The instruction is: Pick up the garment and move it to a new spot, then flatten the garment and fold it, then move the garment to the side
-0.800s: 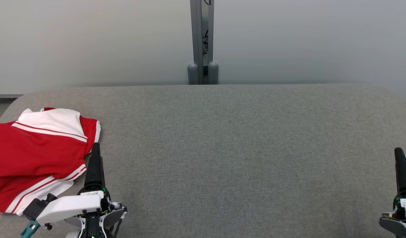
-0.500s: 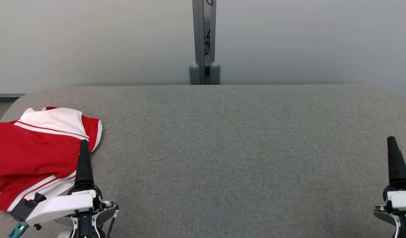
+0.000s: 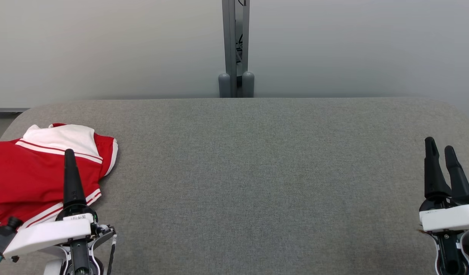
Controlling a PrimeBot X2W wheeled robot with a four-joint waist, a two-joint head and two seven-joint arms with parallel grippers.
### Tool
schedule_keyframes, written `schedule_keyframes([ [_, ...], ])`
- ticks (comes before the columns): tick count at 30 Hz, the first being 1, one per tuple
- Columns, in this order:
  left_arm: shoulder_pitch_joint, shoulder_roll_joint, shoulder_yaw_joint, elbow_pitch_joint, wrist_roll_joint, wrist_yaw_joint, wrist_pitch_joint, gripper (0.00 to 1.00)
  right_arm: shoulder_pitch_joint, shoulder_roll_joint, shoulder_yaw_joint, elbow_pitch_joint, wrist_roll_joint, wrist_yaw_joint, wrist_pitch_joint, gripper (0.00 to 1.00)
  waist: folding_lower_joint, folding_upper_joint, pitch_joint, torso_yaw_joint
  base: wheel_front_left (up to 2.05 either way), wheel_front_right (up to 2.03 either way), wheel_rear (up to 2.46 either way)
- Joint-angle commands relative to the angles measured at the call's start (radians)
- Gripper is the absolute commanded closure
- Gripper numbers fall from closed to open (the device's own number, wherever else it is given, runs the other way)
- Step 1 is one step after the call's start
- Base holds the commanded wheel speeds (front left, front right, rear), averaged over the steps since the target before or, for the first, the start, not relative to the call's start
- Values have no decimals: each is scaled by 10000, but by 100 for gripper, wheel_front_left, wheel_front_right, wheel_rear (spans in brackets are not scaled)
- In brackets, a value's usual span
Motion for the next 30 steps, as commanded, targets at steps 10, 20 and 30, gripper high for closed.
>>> schedule_keyframes([
  [10,35,32,663,-656,2088,-12,-134,0,-431,-243,572,-422,-1997,46,-559,0,0,-1,27,-49,0,0,0],
  [20,308,31,225,-1361,4531,381,-209,0,-533,-263,792,-332,-3307,51,-930,0,0,-1,55,-22,0,0,0],
  [30,709,40,-1652,-1501,7574,1644,-288,0,-422,-165,955,713,-3886,53,-1295,0,0,-1,46,-28,0,0,0],
])
